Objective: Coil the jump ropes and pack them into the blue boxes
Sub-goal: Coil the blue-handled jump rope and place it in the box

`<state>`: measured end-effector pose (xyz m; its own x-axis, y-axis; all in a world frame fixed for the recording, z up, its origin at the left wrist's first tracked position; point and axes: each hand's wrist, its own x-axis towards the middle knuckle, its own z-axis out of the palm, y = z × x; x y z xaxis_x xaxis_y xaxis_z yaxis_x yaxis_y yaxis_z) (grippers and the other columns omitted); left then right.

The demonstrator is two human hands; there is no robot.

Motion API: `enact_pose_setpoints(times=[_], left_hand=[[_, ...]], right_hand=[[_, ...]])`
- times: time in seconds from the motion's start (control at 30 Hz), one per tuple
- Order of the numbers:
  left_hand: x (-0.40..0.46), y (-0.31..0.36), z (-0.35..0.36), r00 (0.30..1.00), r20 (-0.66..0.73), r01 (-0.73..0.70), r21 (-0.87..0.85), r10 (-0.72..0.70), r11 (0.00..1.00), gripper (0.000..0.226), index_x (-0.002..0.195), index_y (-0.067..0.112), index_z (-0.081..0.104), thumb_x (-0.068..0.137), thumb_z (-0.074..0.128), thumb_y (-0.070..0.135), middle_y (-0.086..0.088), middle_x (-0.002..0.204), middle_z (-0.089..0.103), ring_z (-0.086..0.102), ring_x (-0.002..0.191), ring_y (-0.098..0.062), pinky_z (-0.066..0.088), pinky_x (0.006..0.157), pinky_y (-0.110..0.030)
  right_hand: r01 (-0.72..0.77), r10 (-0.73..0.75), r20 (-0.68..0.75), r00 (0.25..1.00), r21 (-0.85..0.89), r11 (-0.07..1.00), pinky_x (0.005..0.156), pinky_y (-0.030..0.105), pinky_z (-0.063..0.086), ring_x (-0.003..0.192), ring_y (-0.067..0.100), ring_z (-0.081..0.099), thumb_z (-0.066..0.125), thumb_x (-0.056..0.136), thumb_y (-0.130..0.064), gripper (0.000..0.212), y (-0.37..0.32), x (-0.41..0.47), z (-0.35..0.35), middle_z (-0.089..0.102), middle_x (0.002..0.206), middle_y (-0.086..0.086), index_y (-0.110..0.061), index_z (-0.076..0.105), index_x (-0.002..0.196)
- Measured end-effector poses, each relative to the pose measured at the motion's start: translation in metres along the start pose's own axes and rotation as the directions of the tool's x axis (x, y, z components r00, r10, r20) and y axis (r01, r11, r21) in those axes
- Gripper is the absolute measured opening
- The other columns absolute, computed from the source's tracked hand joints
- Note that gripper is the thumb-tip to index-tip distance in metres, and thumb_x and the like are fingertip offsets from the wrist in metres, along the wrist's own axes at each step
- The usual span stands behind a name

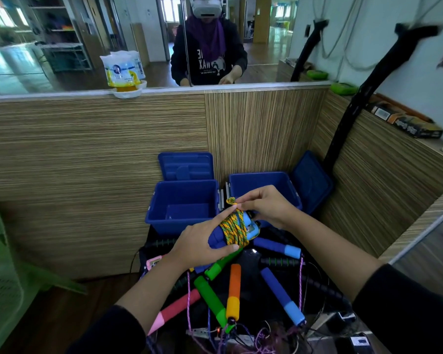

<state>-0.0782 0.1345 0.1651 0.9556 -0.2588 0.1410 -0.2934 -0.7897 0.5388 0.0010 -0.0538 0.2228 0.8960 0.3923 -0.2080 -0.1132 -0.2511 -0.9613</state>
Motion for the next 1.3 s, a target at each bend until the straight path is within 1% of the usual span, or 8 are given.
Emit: enact_pose_setpoints(times=[0.23, 0.4, 0.5, 0.63, 0.83, 1.0, 1.13, 1.3], left_hand=[[-0.001, -0.003, 0.003, 1.0, -0.007, 0.009, -0.041, -0.009, 0.999, 0.077, 0.137, 0.068, 0.005, 0.075, 0.049, 0.074, 0.018, 0.118, 0.064, 0.064, 0.104, -0.008, 0.051, 0.091, -0.039], [-0.002, -0.007, 0.004, 0.999, -0.038, 0.008, -0.033, -0.009, 0.999, 0.074, 0.138, 0.065, 0.011, 0.077, 0.052, 0.069, 0.019, 0.112, 0.066, 0.066, 0.095, -0.006, 0.053, 0.086, -0.038], [-0.003, -0.008, 0.005, 0.998, -0.057, -0.005, -0.041, 0.003, 0.999, 0.073, 0.138, 0.064, 0.013, 0.078, 0.054, 0.067, 0.019, 0.11, 0.066, 0.066, 0.092, -0.004, 0.054, 0.084, -0.036], [-0.007, -0.008, 0.008, 0.996, -0.091, -0.019, -0.053, 0.015, 0.998, 0.073, 0.139, 0.062, 0.015, 0.078, 0.055, 0.066, 0.02, 0.109, 0.066, 0.067, 0.09, -0.004, 0.055, 0.082, -0.035], [-0.008, -0.008, 0.011, 0.994, -0.106, -0.038, -0.077, 0.029, 0.996, 0.073, 0.139, 0.062, 0.016, 0.078, 0.055, 0.067, 0.02, 0.111, 0.066, 0.067, 0.091, -0.004, 0.055, 0.082, -0.035], [-0.009, -0.013, 0.008, 0.987, -0.161, -0.032, -0.132, 0.011, 0.991, 0.072, 0.14, 0.059, 0.02, 0.079, 0.058, 0.063, 0.021, 0.107, 0.067, 0.067, 0.087, -0.002, 0.055, 0.082, -0.035], [-0.006, -0.011, 0.01, 0.983, -0.183, -0.021, -0.23, -0.022, 0.973, 0.07, 0.138, 0.055, 0.026, 0.079, 0.061, 0.061, 0.02, 0.111, 0.067, 0.067, 0.092, -0.004, 0.054, 0.086, -0.039], [-0.006, -0.019, 0.006, 0.967, -0.224, 0.004, -0.469, -0.124, 0.883, 0.069, 0.139, 0.038, 0.036, 0.079, 0.071, 0.047, 0.011, 0.117, 0.067, 0.065, 0.107, -0.008, 0.051, 0.096, -0.045]], right_hand=[[-0.019, 0.023, -0.052, 0.998, 0.072, 0.997, 0.08, 0.038, 0.055, 0.088, 0.028, 0.062, 0.053, 0.089, 0.008, 0.018, 0.002, 0.004, 0.002, 0.062, 0.097, 0.026, 0.015, 0.06, 0.103], [0.004, -0.008, -0.083, 0.997, -0.051, 0.999, 0.09, 0.045, 0.052, 0.089, 0.025, 0.061, 0.055, 0.09, -0.002, 0.01, 0.008, 0.005, 0.008, 0.064, 0.091, 0.018, -0.001, 0.065, 0.091], [0.03, -0.061, -0.112, 0.992, -0.26, 0.965, 0.084, 0.035, 0.053, 0.085, 0.016, 0.063, 0.062, 0.085, -0.013, 0.009, 0.005, 0.004, 0.002, 0.07, 0.088, 0.007, -0.01, 0.071, 0.088], [-0.024, 0.016, -0.04, 0.999, -0.226, 0.974, 0.07, 0.025, 0.05, 0.076, 0.013, 0.058, 0.065, 0.083, -0.012, 0.009, -0.002, 0.0, -0.005, 0.065, 0.083, 0.009, -0.007, 0.071, 0.088], [0.009, -0.029, -0.063, 0.998, -0.291, 0.957, 0.069, 0.025, 0.052, 0.071, 0.013, 0.057, 0.061, 0.085, -0.004, 0.011, -0.004, -0.002, -0.002, 0.064, 0.074, 0.003, -0.006, 0.067, 0.076], [0.035, -0.051, -0.089, 0.995, -0.172, 0.985, 0.062, 0.013, 0.053, 0.07, 0.011, 0.061, 0.057, 0.089, 0.002, 0.016, 0.005, -0.003, -0.005, 0.063, 0.073, 0.007, -0.004, 0.064, 0.076], [0.1, -0.132, -0.166, 0.977, -0.19, 0.977, 0.082, 0.029, 0.055, 0.086, 0.017, 0.068, 0.069, 0.082, -0.006, 0.007, 0.012, 0.003, -0.001, 0.073, 0.086, 0.009, -0.009, 0.074, 0.087], [0.165, -0.171, -0.116, 0.978, -0.056, 0.985, 0.081, 0.013, 0.051, 0.096, 0.009, 0.066, 0.068, 0.085, -0.012, 0.017, 0.015, -0.001, 0.001, 0.073, 0.098, 0.005, -0.006, 0.073, 0.1]])
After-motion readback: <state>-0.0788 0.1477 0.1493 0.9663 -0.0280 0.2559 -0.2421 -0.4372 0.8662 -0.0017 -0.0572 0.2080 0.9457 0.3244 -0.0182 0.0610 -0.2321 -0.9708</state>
